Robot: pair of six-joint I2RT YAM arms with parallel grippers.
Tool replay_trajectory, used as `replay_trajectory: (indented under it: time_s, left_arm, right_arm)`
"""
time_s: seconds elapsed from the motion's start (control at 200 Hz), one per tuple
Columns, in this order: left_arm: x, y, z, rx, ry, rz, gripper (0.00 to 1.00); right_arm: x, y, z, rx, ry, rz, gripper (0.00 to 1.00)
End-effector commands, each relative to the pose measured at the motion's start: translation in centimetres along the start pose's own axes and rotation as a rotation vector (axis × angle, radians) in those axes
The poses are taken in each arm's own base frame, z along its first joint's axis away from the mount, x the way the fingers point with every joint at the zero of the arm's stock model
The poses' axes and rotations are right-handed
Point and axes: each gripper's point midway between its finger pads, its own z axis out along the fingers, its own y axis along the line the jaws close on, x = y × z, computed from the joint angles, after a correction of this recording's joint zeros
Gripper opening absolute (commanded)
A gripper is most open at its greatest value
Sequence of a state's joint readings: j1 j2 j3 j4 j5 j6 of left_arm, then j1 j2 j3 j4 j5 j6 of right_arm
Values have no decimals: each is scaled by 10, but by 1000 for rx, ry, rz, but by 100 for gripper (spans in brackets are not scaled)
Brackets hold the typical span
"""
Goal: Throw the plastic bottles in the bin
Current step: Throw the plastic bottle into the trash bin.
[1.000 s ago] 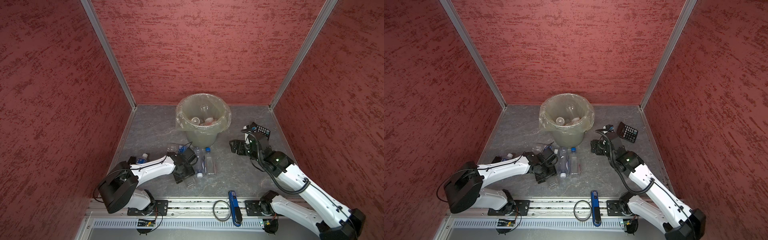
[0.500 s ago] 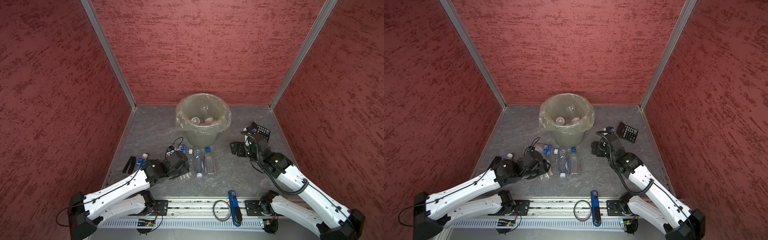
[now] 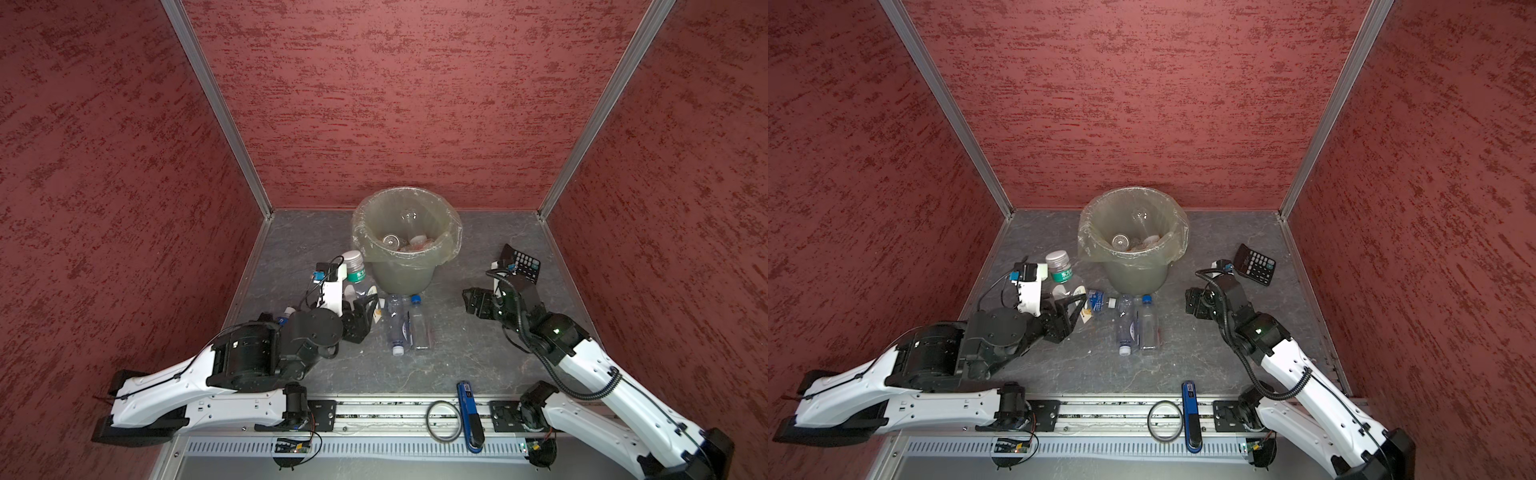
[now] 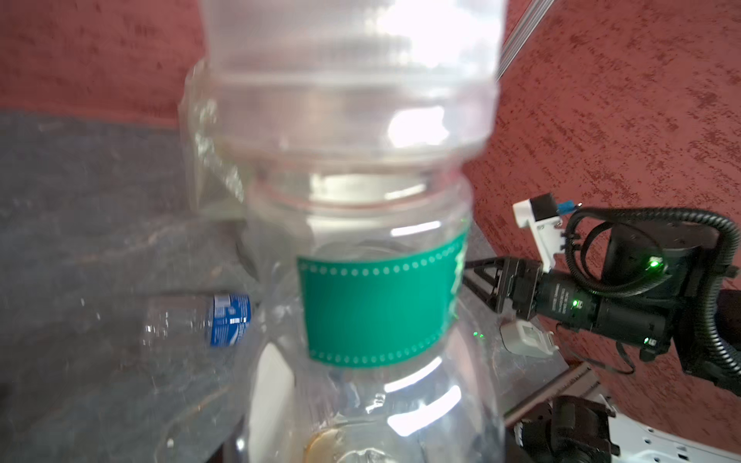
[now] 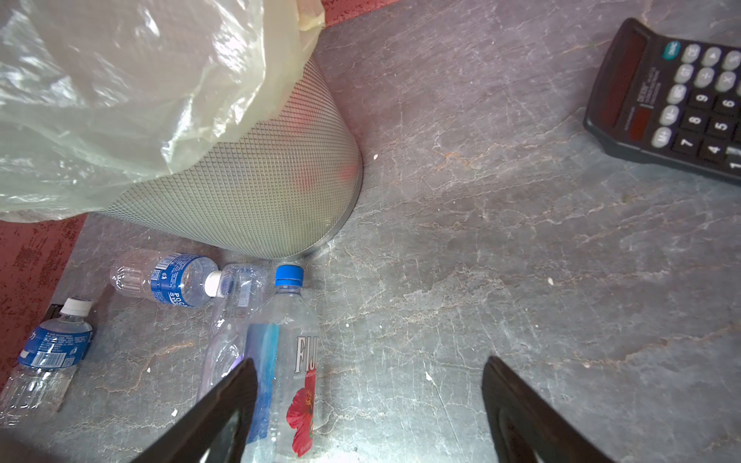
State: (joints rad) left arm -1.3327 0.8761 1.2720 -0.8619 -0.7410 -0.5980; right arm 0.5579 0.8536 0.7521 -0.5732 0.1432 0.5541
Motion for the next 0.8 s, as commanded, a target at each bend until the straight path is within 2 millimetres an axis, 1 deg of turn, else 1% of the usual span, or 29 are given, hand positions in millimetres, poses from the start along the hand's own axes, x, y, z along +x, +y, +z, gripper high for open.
replay_trajectory:
  time_s: [0.0, 0.095, 0.155, 0.215, 0.261, 0.291, 0.336, 0.346, 0.361, 0.376, 0.396, 0.411, 0.441, 0.461, 0.471, 0.496, 0.531, 0.581, 0.646, 0.731, 0.797]
  left_arm:
    - [-48, -22, 7, 20, -113, 161, 41]
    - [-79, -29, 24, 66, -129, 146, 43]
    - [-102, -27, 38, 85, -141, 124, 44]
    - [-120, -24, 59, 96, -129, 112, 45]
    - [-135, -23, 77, 126, -111, 90, 48]
    - [-143, -19, 92, 131, -93, 72, 50]
    - [-160, -17, 113, 156, -72, 43, 56]
    - [-160, -17, 119, 167, -56, 37, 58]
    - [-166, -19, 125, 181, -51, 33, 62]
    - [-171, -22, 127, 198, -46, 28, 67]
    - [-172, -23, 142, 206, -21, 24, 74]
    - [-173, -24, 149, 210, -4, 20, 79]
    - [-175, -24, 164, 207, 28, 11, 93]
    - [-175, -22, 173, 193, 49, 6, 99]
    - [-176, -21, 174, 186, 55, 3, 100]
    - [-175, -19, 183, 170, 74, -1, 100]
    - [-175, -15, 190, 142, 88, -4, 99]
    - [-176, -9, 193, 97, 84, -4, 99]
    - [-181, -5, 185, 66, 42, 7, 99]
    - [-196, -14, 155, 88, -72, 32, 100]
    - [-199, -16, 135, 111, -118, 29, 99]
  right_arm:
    - [-2, -5, -1, 19, -18, 33, 89]
    - [-5, -3, -1, 12, -22, 38, 89]
    - [-7, -1, -2, 8, -24, 38, 88]
    - [-8, 1, -1, 4, -23, 36, 89]
    - [-9, 2, -1, 2, -24, 34, 89]
    - [-10, 2, -1, 2, -22, 33, 89]
    - [-11, 3, -1, 0, -25, 32, 89]
    - [-11, 3, -1, -1, -24, 33, 89]
    - [-11, 4, -1, -2, -24, 32, 89]
    - [-11, 4, -1, -2, -25, 32, 89]
    - [-11, 4, -1, 0, -24, 31, 89]
    - [-12, 4, -1, 1, -25, 32, 89]
    - [-12, 4, -1, 2, -24, 31, 89]
    - [-13, 4, -2, 2, -25, 31, 89]
    - [-13, 4, -2, 4, -26, 32, 89]
    - [-14, 3, -3, 6, -28, 34, 89]
    - [-14, 3, -6, 6, -32, 36, 89]
    - [-13, 1, -9, 6, -37, 40, 89]
    - [-12, -2, -14, 11, -42, 45, 89]
    - [-8, -5, -16, 16, -38, 45, 89]
    - [-5, -4, -14, 9, -27, 40, 89]
